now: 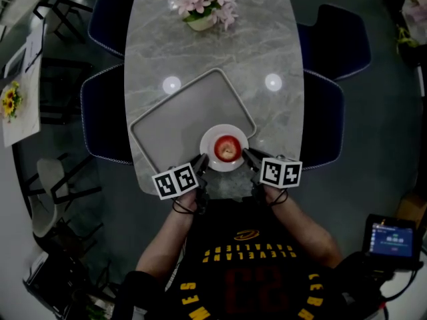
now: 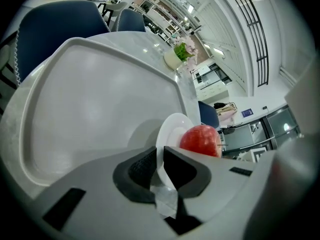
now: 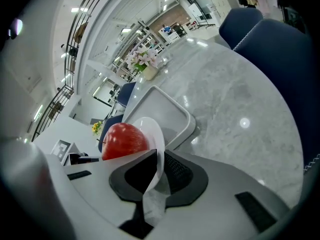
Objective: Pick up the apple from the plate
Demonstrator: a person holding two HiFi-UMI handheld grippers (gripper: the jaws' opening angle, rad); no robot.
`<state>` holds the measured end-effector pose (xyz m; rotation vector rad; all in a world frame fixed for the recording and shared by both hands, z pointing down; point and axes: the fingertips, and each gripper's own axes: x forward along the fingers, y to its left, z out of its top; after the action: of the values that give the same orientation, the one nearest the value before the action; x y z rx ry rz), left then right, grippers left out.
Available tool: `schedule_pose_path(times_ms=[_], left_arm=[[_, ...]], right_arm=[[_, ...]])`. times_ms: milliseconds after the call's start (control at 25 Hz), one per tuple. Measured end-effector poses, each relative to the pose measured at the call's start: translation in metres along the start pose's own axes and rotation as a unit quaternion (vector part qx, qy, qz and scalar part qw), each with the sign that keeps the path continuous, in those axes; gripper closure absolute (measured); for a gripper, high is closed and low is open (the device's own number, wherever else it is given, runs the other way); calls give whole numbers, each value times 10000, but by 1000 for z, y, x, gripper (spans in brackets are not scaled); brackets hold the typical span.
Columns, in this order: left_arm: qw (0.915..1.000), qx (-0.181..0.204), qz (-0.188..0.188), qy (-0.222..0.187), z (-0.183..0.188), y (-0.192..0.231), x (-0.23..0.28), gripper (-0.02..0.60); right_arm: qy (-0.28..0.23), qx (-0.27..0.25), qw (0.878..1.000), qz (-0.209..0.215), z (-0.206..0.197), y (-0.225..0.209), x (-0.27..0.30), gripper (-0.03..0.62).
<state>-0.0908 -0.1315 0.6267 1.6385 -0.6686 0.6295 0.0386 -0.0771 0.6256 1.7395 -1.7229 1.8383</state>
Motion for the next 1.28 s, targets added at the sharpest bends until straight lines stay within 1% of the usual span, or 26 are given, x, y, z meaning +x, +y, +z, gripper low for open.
schedule_pose_path(times_ms=[200,440,840,1280], left_arm=[[10000,80,10,36,-18,-18,10,535],[9999,66,18,76,-46,-37,19,535],[9997,169,-35,192,-84,-67,48,535],[9990,281,-95,343,-109,-90,69,535]], right_arm=[[-36,53,10000,0,-5,-20,-20,540],[-42,53,10000,11,-11,-42,-45,540],[-156,142,9998,-52,-18,-88,-80,540],[-262,256,9992,-164,-24,-120,-105,540]])
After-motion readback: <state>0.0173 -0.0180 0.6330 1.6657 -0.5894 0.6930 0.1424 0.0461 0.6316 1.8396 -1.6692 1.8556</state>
